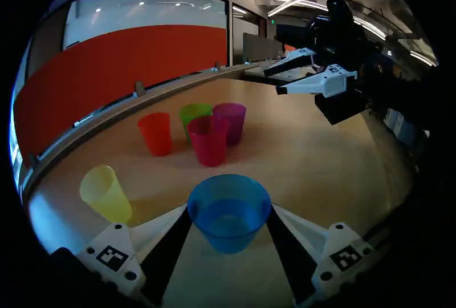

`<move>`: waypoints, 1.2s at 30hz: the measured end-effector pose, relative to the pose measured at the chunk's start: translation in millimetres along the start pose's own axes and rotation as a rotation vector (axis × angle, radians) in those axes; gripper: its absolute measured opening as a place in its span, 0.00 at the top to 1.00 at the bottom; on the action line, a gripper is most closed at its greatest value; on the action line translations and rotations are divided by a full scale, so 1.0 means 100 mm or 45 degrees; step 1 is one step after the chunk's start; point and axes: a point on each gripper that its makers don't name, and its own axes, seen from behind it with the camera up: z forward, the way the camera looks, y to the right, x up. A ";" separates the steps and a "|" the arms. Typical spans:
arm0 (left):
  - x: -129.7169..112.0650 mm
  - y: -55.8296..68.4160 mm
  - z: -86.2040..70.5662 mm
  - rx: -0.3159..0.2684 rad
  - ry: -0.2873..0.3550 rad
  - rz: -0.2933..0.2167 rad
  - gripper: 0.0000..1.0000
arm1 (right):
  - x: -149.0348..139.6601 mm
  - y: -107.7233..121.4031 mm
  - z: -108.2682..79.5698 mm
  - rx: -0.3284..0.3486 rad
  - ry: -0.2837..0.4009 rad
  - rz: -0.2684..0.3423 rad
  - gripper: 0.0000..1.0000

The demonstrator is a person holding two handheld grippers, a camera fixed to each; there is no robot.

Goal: Pour water

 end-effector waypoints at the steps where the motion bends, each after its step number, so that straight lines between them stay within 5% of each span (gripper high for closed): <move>1: 0.04 -0.01 -0.02 0.007 0.016 -0.008 0.13 | 0.01 0.00 0.01 -0.001 0.001 0.001 0.00; 21: 0.55 0.00 -0.65 0.200 0.266 -0.027 0.13 | 0.23 0.10 0.40 0.012 -0.025 0.001 0.00; 36: 0.61 0.10 -0.90 0.214 0.327 -0.054 0.13 | 0.33 0.19 0.90 0.056 -0.123 -0.034 0.00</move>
